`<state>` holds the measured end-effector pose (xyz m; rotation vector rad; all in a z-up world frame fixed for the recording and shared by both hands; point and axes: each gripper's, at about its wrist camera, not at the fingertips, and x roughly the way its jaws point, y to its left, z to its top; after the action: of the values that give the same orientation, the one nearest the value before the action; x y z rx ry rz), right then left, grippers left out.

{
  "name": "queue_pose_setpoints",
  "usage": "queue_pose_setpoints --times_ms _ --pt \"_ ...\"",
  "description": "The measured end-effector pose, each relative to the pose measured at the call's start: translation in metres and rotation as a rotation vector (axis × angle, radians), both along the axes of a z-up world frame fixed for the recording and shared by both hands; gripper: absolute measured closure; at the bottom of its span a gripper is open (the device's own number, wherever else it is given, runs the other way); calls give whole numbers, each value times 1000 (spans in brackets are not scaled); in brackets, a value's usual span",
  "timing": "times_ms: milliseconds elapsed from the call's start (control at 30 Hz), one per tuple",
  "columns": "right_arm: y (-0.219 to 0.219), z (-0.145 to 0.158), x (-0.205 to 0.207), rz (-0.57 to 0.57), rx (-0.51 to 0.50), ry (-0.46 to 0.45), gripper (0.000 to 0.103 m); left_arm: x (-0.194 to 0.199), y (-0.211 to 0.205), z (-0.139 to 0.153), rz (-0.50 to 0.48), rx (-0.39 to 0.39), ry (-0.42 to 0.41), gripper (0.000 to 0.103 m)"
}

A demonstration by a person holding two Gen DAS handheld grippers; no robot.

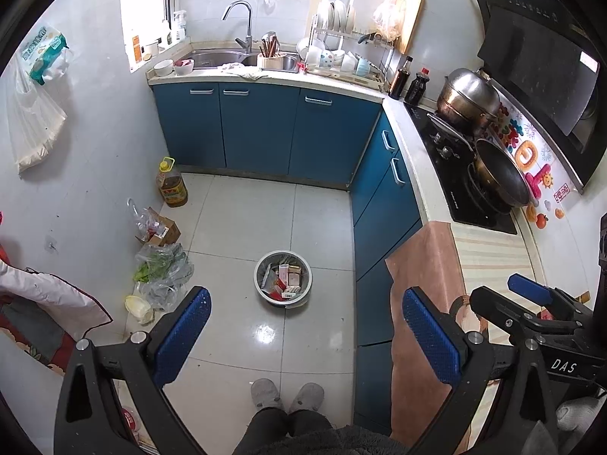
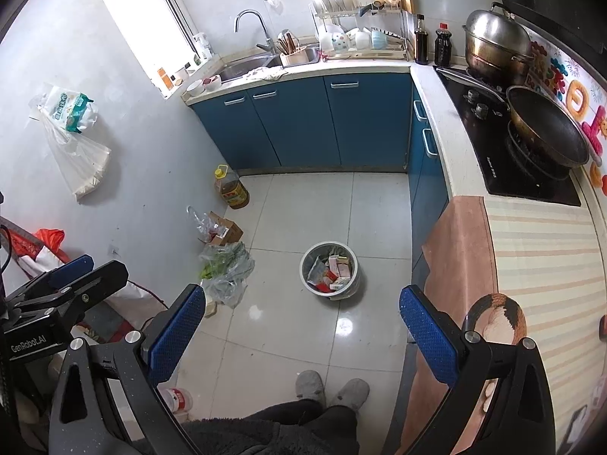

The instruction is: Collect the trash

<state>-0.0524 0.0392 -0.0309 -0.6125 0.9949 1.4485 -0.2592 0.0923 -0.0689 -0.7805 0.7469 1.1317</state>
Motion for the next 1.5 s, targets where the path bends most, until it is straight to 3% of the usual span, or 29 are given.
queue_pose_setpoints --times_ms 1500 --pt "-10 -3 26 -45 -13 10 0 10 2 -3 -71 -16 13 0"
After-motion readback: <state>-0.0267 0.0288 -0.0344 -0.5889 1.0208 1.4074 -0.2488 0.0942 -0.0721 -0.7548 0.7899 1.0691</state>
